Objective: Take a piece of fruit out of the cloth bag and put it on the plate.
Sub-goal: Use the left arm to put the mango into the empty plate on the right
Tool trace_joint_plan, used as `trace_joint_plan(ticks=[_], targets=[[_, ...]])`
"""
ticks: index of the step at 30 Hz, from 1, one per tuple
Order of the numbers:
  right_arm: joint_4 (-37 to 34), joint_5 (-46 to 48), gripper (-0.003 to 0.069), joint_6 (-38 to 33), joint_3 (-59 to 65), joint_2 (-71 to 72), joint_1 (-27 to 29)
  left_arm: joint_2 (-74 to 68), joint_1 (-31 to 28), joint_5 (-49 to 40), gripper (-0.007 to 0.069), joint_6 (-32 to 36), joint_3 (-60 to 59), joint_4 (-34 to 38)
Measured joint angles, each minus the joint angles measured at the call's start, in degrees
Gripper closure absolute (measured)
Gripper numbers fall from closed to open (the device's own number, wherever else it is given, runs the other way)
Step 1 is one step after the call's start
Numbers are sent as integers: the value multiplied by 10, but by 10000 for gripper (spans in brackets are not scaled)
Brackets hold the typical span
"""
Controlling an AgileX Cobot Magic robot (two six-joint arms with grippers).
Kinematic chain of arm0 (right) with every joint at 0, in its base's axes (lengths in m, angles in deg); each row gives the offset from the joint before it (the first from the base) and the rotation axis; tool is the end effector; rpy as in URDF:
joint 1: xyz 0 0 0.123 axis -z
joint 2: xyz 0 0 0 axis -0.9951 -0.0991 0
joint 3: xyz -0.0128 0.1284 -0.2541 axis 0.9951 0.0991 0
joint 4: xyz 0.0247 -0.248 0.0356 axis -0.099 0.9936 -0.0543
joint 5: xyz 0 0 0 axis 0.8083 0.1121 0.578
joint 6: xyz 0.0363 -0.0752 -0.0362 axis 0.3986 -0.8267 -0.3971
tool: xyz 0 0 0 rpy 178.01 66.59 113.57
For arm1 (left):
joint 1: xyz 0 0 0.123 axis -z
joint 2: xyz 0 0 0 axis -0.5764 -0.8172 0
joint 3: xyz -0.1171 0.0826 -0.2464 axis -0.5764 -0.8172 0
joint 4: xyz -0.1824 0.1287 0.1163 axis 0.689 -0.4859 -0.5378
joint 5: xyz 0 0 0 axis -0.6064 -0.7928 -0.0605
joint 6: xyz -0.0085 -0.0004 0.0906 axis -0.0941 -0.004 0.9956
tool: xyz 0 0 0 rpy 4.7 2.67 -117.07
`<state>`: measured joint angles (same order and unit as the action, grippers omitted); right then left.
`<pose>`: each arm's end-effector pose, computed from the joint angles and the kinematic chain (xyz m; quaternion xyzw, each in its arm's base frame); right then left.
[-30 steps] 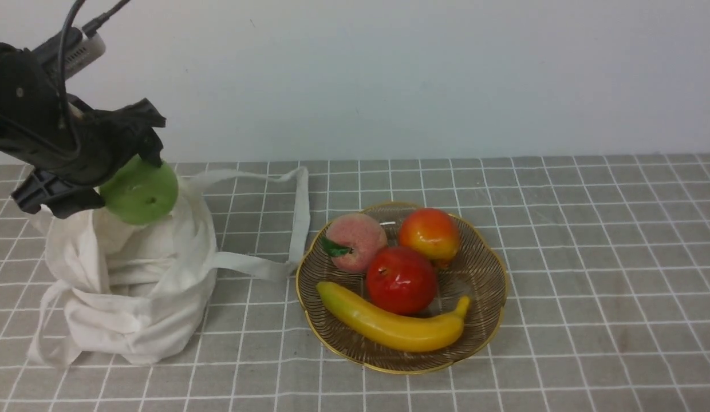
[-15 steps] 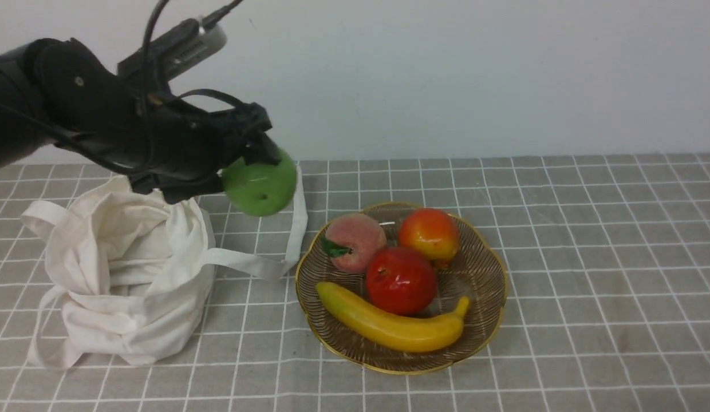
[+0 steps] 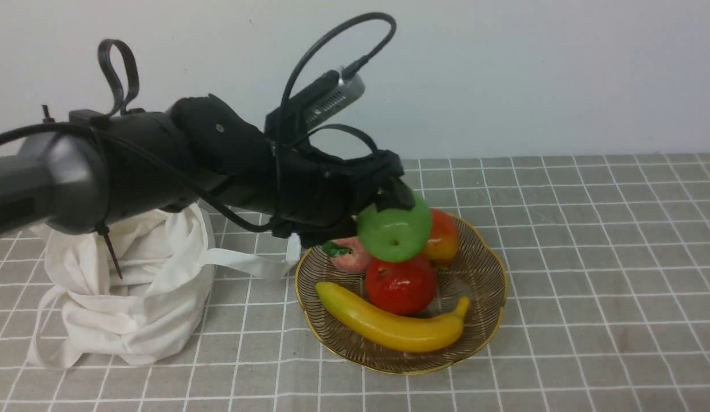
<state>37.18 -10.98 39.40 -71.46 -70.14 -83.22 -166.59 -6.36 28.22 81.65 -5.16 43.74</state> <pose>0.0523 -0.0021 0.1719 0.0080 0.8064 -0.0127 0.5911 0.3229 -0.2104 0.2554 -0.0467 0.9020 -0.3545 0.2421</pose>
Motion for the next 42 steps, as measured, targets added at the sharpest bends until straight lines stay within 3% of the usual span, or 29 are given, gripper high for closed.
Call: trace_joint_plan(ticks=[3,7,11,38,42], targets=[[0,0,676,0,0,0,0,0,34,5,35,66,0,47],[0,0,676,0,0,0,0,0,59,20,35,106,0,74],[0,0,676,0,0,0,0,-8,91,88,35,172,0,136],[0,0,676,0,0,0,0,-97,101,133,35,408,10,349],[0,0,676,0,0,0,0,-102,101,133,8,444,10,381]])
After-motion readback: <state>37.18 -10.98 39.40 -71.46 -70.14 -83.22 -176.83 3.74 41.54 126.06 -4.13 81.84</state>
